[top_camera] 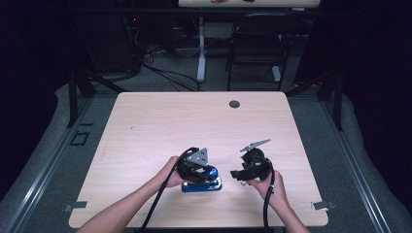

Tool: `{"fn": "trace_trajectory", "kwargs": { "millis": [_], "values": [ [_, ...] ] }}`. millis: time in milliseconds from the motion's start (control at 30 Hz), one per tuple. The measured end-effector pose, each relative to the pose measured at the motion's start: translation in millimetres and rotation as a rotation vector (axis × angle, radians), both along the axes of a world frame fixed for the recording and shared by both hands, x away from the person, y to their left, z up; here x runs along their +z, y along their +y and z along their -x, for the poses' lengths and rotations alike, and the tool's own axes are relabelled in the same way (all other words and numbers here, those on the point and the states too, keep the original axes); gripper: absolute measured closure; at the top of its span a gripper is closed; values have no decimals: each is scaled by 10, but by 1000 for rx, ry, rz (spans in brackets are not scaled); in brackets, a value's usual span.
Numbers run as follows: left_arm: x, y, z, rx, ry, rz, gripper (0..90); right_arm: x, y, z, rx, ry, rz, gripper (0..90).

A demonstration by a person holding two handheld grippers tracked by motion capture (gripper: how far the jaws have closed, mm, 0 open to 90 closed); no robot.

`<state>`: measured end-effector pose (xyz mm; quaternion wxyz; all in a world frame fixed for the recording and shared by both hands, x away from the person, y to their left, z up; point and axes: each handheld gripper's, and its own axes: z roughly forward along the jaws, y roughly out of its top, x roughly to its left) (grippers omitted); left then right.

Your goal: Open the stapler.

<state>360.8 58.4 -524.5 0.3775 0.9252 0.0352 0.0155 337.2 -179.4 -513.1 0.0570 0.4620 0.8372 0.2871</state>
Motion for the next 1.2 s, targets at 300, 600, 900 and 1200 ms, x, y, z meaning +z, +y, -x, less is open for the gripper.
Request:
{"fn": "trace_trajectory", "kwargs": {
  "millis": [300,600,900,1200],
  "values": [
    [52,75,-4,-16,-15,40,661,37,79,29,23,-13,-20,420],
    [78,109,6,-35,-34,45,661,70,232,62,61,-20,-76,554],
    [96,141,22,-45,-42,55,661,-58,484,-15,131,1,-49,781],
    [110,174,37,-49,-51,69,660,-137,632,-5,186,-9,18,900]
  ]
}}
